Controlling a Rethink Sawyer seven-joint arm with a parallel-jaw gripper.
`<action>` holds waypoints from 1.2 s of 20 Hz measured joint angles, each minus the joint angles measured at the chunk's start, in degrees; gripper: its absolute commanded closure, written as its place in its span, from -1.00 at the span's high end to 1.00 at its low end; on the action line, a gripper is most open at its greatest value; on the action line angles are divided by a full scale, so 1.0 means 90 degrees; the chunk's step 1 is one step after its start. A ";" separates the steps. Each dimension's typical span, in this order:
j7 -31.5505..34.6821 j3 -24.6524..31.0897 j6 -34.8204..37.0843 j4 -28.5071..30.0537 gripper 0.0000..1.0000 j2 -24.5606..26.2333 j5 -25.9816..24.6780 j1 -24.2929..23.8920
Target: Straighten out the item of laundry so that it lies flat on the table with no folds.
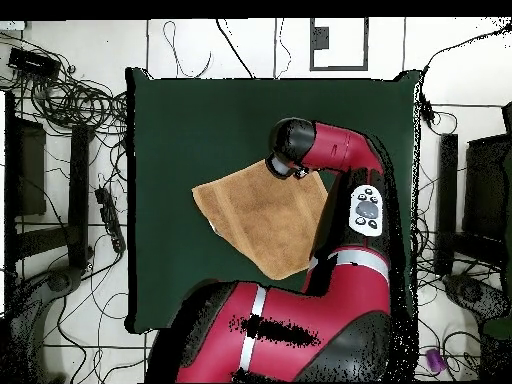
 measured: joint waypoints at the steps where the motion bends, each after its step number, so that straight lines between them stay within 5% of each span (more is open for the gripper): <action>1: 0.0000 0.0006 -0.0031 -0.0032 -1.00 0.0018 -0.0004 0.0007; 24: 0.0000 0.0001 -0.0034 -0.0129 -1.00 0.0067 -0.0024 0.0010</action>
